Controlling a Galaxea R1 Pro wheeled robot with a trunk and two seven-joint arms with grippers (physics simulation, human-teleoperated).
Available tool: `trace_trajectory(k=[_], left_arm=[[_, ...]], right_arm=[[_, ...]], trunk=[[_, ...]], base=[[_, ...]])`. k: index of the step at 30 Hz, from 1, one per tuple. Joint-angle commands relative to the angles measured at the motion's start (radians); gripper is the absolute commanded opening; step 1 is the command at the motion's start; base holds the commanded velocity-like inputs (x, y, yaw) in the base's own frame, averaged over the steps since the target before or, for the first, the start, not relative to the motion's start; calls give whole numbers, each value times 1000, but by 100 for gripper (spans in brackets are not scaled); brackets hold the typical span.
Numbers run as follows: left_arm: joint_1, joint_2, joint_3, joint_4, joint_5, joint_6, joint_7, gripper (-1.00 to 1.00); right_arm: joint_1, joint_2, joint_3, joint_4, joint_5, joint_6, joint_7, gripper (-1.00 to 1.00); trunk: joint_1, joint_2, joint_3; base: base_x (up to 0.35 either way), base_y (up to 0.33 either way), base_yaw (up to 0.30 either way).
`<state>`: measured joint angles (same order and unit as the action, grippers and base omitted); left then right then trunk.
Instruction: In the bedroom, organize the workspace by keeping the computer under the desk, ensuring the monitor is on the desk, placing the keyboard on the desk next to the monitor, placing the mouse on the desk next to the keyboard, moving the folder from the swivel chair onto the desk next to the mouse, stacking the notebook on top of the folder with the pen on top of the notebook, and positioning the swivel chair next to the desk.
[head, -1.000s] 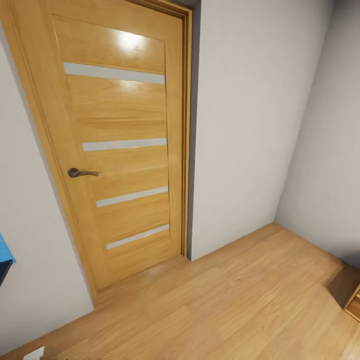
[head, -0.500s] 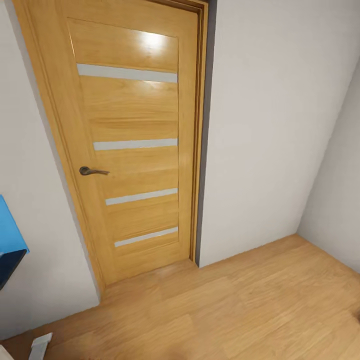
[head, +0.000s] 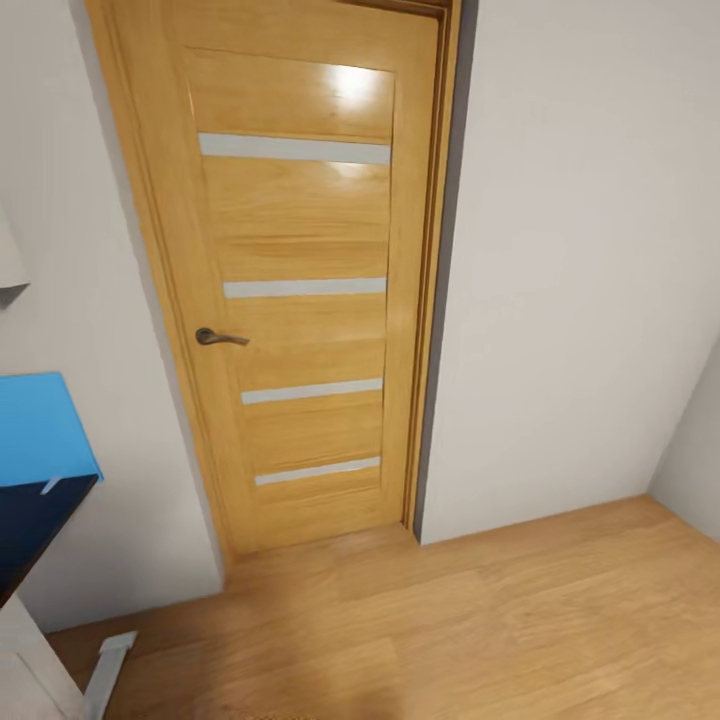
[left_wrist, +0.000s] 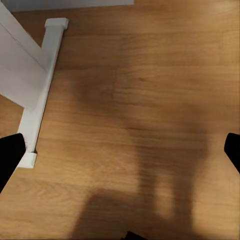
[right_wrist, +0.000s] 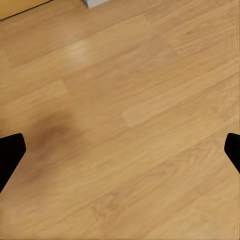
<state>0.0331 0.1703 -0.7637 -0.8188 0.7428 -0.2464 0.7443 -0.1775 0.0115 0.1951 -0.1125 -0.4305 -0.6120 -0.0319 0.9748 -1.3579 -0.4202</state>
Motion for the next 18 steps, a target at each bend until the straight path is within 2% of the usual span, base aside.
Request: trace_trajectory(k=[1, 5, 7, 8, 9, 10, 11, 12, 13, 14, 15, 18], left_arm=[[-1, 0, -4, -1, 10, -7, 3, 100], [-1, -15, 1, 24, 12, -7, 3, 100], [-1, -23, 29, 58, 15, -7, 2, 100], [-1, -30, 96, 77, 28, -8, -1, 100], [-1, -36, 136, 83, 36, -8, -12, 100], [-1, -40, 156, 85, 40, -8, -22, 100], [-1, -46, 194, 91, 47, -8, -46, 100], [-1, -51, 253, 104, 53, -7, -90, 100], [-1, -53, 297, 115, 57, -6, -117, 100], [-1, -54, 320, 121, 59, -5, -128, 100], [-1, -56, 368, 132, 65, -3, -145, 100], [-1, -57, 422, 147, 72, 0, -160, 100]], right_arm=[[0, 0, 9, 0, -7, -3, -3, 100], [0, 0, 9, 0, -7, -3, -3, 100], [0, 0, 9, 0, -7, -2, -3, 100], [0, 0, 9, 0, -7, -2, -3, 100], [0, 0, 9, 1, -7, -2, -3, 100], [0, 0, 9, 1, -7, -2, -3, 100], [0, 0, 9, 1, -7, -1, -3, 100], [0, 1, 9, 2, -7, -1, -3, 100], [0, 1, 9, 2, -7, 0, -3, 100], [0, 1, 9, 2, -7, 0, -3, 100], [0, 1, 10, 2, -7, 0, -3, 100], [0, 1, 10, 2, -7, 0, -3, 100]], trunk=[[0, -1, -1], [0, -1, -1], [0, -1, -1], [0, -1, -1], [0, -1, -1], [0, -1, -1], [0, -1, -1], [0, -1, -1], [0, -1, -1], [0, -1, -1], [0, -1, -1], [0, -1, -1]], base=[[3, -22, 274], [1, -10, 274], [0, -3, 274], [0, -1, 274], [0, -1, 274], [0, -1, 274], [0, 0, 274], [0, 0, 274], [0, 0, 274], [0, 0, 274], [0, 0, 274], [0, 0, 274]])
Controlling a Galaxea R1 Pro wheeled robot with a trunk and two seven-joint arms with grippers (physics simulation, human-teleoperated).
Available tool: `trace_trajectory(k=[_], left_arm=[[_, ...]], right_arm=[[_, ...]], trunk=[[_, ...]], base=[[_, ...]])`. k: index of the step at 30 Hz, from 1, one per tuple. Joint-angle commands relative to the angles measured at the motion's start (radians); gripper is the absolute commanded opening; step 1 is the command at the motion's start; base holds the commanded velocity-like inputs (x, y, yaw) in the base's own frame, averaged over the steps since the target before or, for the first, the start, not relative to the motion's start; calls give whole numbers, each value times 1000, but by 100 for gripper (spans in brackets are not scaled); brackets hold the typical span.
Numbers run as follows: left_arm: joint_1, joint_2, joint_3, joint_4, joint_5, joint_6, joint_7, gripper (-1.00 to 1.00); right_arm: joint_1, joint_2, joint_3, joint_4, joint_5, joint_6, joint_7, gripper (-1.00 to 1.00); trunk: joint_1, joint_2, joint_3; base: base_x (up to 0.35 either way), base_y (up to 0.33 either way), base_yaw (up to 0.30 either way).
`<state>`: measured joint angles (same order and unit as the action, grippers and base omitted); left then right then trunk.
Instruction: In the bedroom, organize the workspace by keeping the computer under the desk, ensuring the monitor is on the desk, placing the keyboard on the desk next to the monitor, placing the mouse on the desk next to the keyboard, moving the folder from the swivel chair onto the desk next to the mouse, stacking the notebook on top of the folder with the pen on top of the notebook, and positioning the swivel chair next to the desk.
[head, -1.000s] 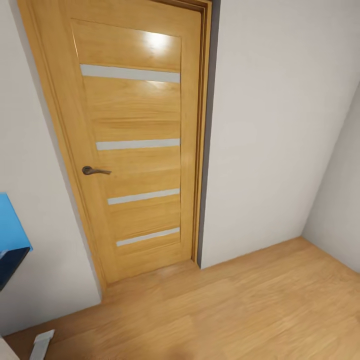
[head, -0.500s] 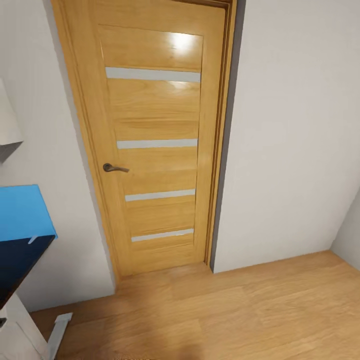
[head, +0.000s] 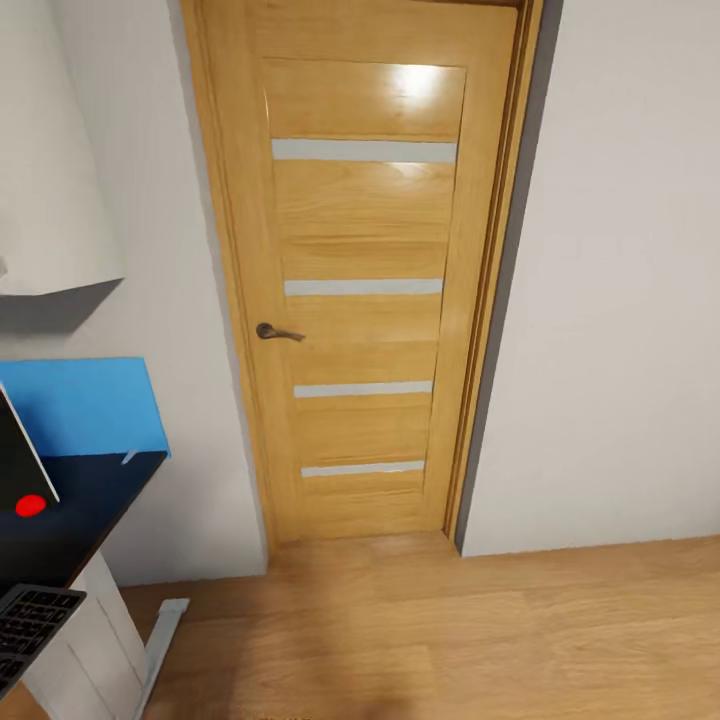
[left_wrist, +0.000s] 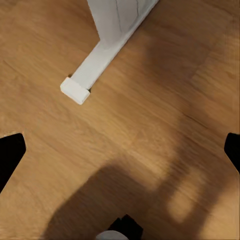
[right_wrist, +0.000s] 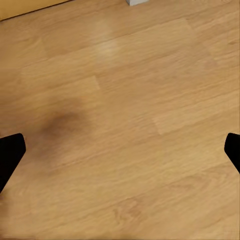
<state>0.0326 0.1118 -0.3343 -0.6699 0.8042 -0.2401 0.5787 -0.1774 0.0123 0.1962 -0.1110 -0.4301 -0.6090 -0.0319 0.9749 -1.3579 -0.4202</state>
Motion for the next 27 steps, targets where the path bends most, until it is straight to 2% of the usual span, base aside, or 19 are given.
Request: trace_trajectory(k=[1, 4, 9, 11, 16, 27], left_arm=[[0, 1, 14, 9, 13, -5, -2, 100], [1, 0, 42, 65, 12, -3, -45, 100], [1, 0, 50, 107, 2, -8, -153, 100], [1, -1, 49, 109, -4, -8, -159, 100], [1, -3, 49, 113, -83, -11, -168, 100], [1, -3, 49, 113, -99, -11, -169, 100]], right_arm=[[-1, 0, 9, 0, -7, -3, -3, 100], [-1, -1, 8, 1, -7, -3, -3, 100], [-1, -2, 8, 0, -7, -4, -3, 100], [-1, -2, 7, -1, -7, -4, -3, 100], [-1, -2, 6, -1, -7, -5, -3, 100], [-1, 1, 9, -1, -6, -6, -3, 100]], trunk=[[0, -1, -1], [0, -1, -1], [0, -1, -1], [0, -1, -1], [0, -1, -1], [0, -1, -1]], base=[[0, 0, 274], [0, 0, 274], [0, 0, 274], [0, 0, 274], [0, 0, 276], [0, 0, 279]])
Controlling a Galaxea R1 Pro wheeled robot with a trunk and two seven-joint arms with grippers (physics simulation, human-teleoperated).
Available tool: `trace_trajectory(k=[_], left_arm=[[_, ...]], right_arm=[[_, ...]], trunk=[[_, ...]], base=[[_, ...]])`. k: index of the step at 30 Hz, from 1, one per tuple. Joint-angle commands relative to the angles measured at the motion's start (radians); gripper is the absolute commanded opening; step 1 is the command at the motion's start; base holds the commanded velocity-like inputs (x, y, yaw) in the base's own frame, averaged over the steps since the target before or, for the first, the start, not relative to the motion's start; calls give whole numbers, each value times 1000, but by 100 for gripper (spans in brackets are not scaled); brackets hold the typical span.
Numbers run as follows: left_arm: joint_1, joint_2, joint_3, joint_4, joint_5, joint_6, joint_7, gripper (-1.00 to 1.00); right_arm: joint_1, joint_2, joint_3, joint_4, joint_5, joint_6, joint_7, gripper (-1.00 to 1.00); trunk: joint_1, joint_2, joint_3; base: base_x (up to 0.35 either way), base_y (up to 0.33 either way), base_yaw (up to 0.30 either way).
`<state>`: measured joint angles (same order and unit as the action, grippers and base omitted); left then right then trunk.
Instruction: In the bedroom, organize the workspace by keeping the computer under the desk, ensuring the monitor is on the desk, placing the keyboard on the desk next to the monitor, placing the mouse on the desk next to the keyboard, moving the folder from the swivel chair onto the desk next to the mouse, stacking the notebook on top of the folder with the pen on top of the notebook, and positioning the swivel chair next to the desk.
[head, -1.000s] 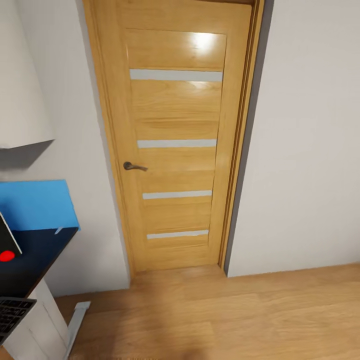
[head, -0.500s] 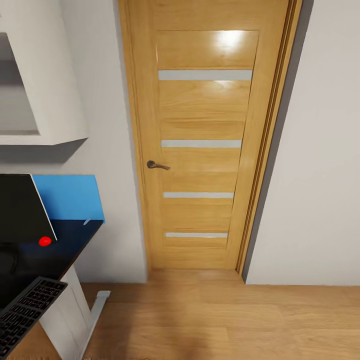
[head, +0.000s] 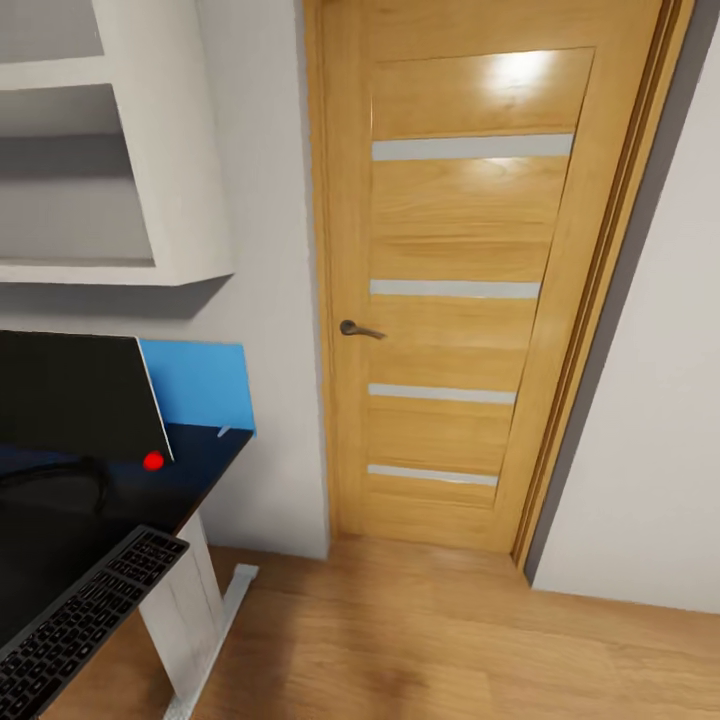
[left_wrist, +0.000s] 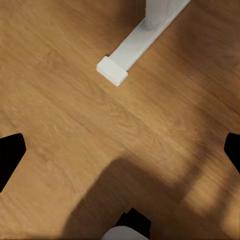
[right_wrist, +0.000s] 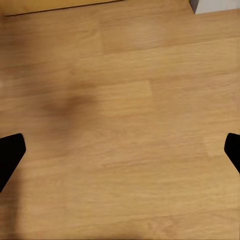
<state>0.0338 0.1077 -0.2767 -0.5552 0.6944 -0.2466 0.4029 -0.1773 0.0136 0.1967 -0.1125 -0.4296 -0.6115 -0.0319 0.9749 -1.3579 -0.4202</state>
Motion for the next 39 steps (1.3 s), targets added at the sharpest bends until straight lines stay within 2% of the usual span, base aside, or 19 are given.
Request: trace_trajectory(k=[1, 31, 39], left_arm=[[0, 1, -8, -2, 10, -5, 7, 100], [0, 1, -10, -1, 12, -27, 7, 100], [0, -5, -12, 0, 13, -27, 7, 100]], right_arm=[[-1, 0, 9, 1, -7, -3, -3, 100], [-1, -2, 5, 1, -9, -1, -5, 100], [-1, -9, 2, -5, -12, 1, -9, 100]], trunk=[[0, -1, -1], [0, -1, -1], [0, -1, -1]], base=[[0, 0, 280], [0, 0, 280], [0, 0, 285]])
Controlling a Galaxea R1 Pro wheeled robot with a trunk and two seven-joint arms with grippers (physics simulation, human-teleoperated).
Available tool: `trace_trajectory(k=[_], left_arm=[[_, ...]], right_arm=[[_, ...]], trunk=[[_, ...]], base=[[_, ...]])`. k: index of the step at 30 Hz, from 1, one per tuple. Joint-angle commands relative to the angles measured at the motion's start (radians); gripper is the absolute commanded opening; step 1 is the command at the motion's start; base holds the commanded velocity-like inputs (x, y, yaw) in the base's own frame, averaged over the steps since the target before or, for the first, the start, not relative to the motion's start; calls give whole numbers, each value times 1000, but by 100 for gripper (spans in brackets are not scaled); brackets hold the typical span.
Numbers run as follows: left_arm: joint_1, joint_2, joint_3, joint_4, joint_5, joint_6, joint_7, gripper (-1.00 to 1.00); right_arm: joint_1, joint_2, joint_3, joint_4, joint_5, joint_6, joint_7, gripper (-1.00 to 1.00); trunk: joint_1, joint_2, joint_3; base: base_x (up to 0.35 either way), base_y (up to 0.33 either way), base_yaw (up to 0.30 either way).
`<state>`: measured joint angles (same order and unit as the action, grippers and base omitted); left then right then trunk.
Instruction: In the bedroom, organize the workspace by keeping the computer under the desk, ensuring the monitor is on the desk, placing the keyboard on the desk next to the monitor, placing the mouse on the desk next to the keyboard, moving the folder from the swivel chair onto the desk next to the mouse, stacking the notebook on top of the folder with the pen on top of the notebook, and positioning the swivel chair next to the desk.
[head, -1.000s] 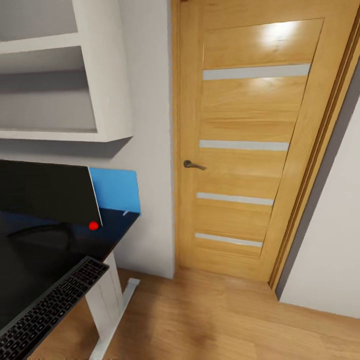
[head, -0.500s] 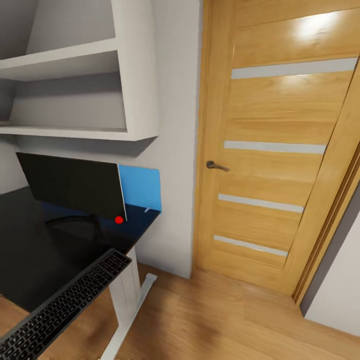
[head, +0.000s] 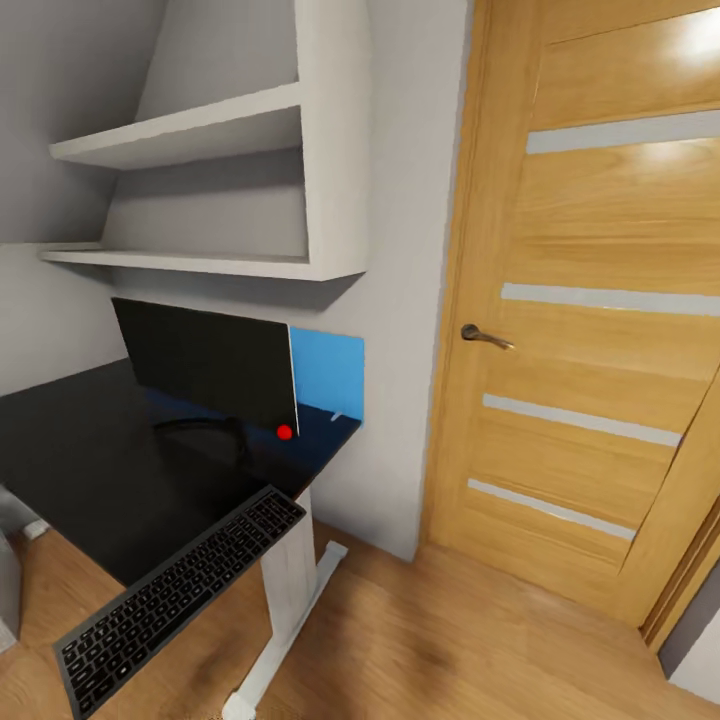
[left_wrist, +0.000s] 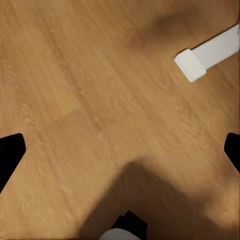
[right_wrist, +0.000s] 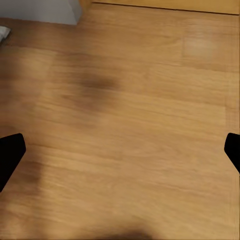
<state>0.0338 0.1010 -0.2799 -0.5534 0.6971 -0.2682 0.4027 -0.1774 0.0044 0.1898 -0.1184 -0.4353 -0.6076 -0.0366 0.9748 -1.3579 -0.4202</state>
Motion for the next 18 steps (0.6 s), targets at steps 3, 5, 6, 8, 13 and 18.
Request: trace_trajectory(k=[3, 5, 6, 8, 13, 18], left_arm=[[0, -1, -9, -1, 10, -5, 7, 100], [0, -3, -9, -1, 10, -5, 7, 100], [0, -4, -9, -1, 10, -5, 7, 100], [0, -4, -9, -1, 9, -5, 6, 100], [0, -6, -32, -2, 1, -5, 5, 100], [0, -6, -44, -2, -10, -5, 6, 100]], right_arm=[[-2, -3, 8, -2, -8, -3, -15, 100], [-3, -2, 8, -2, -9, -3, -40, 100], [-3, -2, 8, -3, -9, -3, -46, 100], [-3, 0, 8, -2, -9, -4, -56, 100], [-4, 0, 8, 1, -9, -6, -65, 100], [-4, 2, 11, 3, -7, -7, -65, 100]], trunk=[[0, -1, -1], [0, -1, -1], [0, -1, -1], [0, -1, -1], [0, -1, -1], [0, -1, -1]], base=[[0, 0, 287], [0, 0, 287], [0, 0, 287], [0, 0, 287], [0, 0, 253], [0, -73, 67]])
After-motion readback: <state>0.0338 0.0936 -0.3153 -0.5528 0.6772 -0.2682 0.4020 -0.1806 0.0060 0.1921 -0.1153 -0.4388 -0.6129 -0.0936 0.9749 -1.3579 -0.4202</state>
